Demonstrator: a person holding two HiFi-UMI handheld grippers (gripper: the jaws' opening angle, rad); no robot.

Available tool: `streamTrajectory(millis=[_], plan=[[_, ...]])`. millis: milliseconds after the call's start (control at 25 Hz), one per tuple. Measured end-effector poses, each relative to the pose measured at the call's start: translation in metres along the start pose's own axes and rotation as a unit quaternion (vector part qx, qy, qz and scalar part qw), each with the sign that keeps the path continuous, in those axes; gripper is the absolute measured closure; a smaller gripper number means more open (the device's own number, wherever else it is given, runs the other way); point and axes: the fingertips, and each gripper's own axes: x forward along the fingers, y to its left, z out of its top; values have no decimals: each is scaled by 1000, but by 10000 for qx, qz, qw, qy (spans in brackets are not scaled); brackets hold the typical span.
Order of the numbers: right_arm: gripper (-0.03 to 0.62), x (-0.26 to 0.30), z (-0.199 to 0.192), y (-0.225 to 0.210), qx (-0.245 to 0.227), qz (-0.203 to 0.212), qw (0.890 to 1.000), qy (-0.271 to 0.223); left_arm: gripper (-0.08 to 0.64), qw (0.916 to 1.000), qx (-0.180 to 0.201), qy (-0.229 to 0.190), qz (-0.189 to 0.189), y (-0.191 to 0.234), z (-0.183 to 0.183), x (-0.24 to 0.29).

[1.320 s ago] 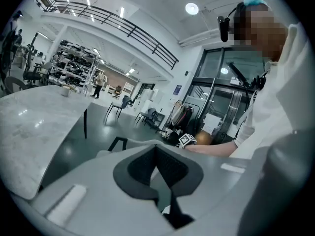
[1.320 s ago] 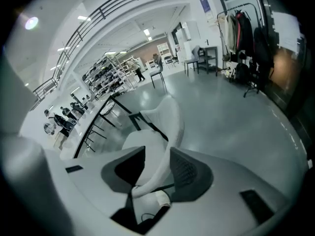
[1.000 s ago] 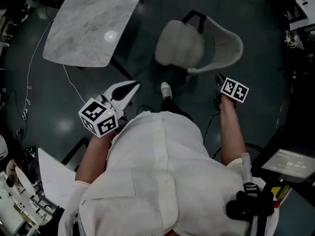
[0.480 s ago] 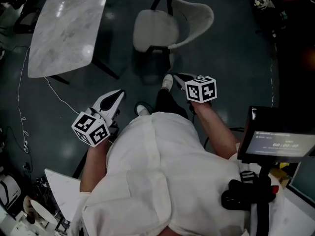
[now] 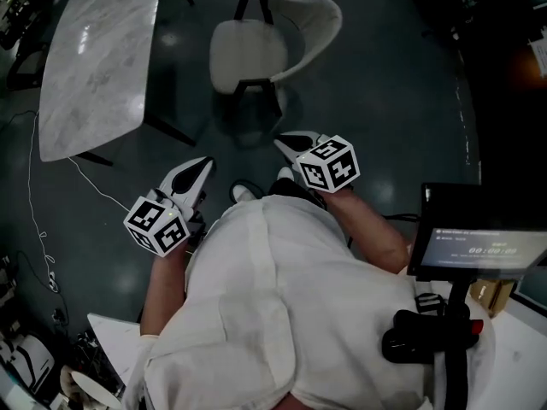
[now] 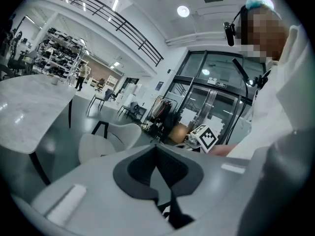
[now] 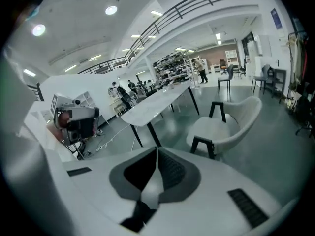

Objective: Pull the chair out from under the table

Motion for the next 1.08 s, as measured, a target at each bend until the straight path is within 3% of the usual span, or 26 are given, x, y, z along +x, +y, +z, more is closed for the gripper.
streamTrajectory(millis=[360,1080], plan=[[581,-3,4,15,-406,87,9991,-6,553,9999,70,77,-124,-10,-3,8],[583,8,9,26,-583,276,9978,134,553,9999,-33,27,97,-3,-5,-9]])
